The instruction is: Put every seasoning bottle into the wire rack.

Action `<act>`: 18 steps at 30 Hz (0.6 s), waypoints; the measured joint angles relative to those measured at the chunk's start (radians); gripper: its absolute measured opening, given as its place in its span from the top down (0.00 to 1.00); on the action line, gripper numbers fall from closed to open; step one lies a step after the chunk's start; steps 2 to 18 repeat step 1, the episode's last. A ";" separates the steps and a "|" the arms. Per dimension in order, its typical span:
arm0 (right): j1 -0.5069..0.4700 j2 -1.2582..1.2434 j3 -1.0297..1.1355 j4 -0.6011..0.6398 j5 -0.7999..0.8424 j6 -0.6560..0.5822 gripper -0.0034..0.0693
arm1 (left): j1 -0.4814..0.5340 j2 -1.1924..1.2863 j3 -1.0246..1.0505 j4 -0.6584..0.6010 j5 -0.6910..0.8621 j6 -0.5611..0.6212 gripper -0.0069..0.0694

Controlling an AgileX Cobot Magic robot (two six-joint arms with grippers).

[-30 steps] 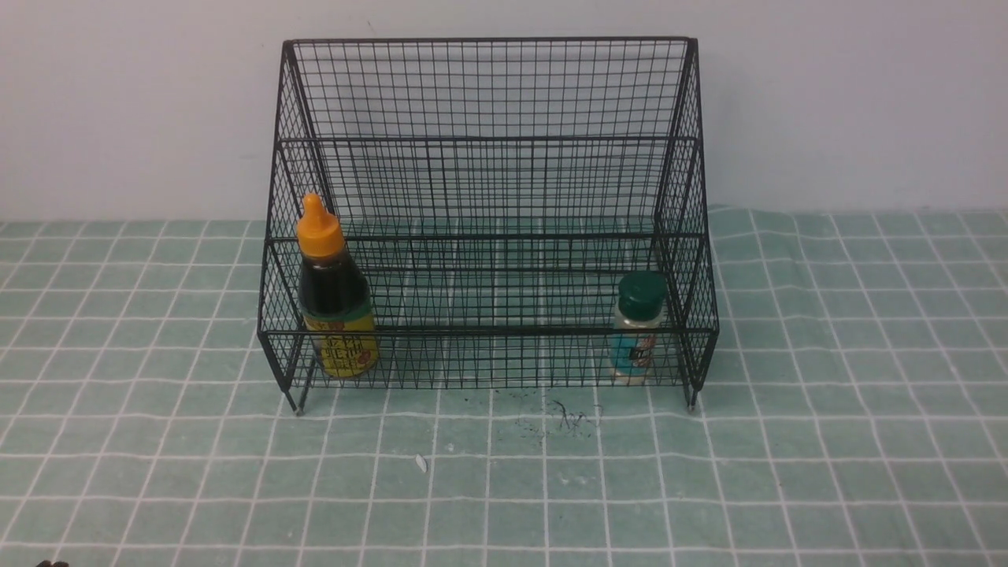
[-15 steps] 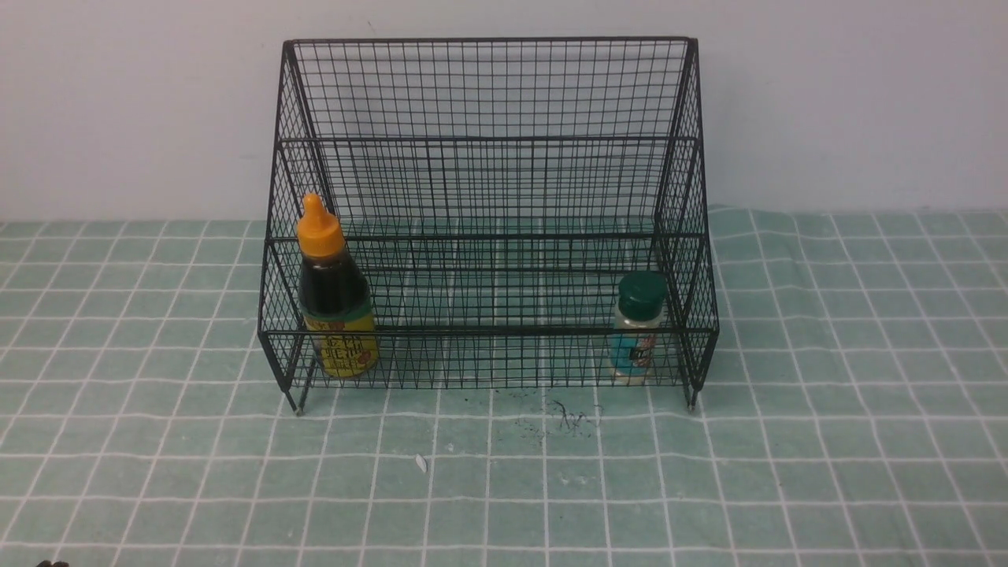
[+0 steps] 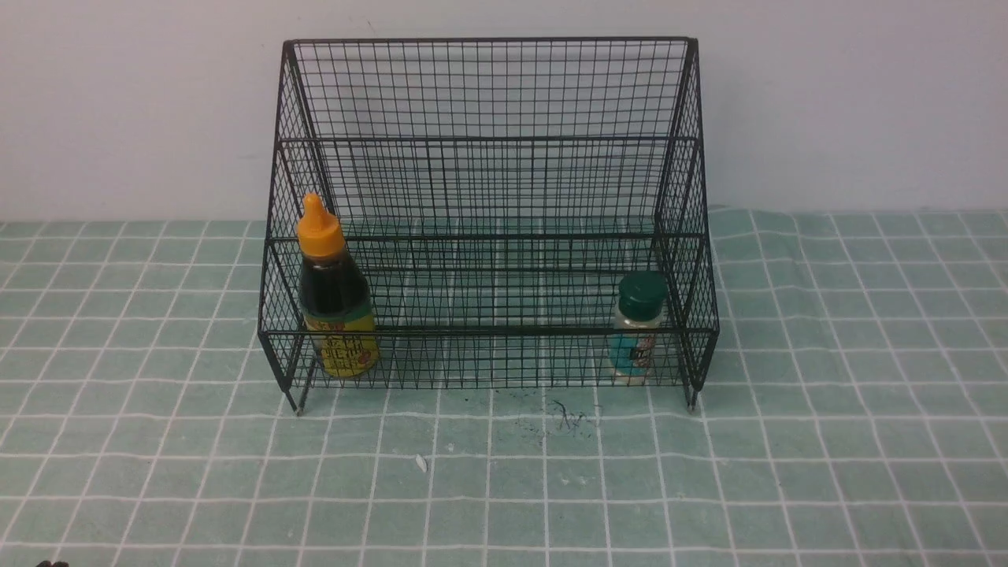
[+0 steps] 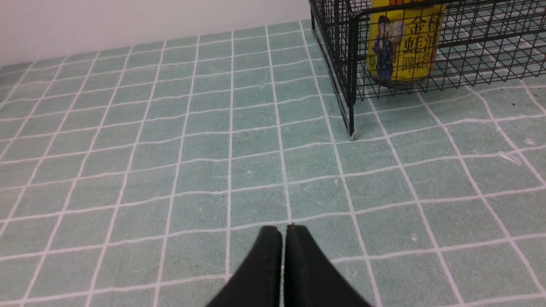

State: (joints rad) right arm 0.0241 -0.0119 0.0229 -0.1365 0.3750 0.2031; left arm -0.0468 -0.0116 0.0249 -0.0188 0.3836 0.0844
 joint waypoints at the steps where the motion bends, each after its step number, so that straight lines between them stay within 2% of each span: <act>1: 0.000 0.000 0.000 0.000 0.000 0.000 0.97 | 0.000 0.000 0.000 0.000 0.000 0.000 0.92; 18: 0.000 0.000 0.000 0.000 0.000 0.000 0.97 | 0.000 0.000 0.000 0.000 0.000 0.000 0.92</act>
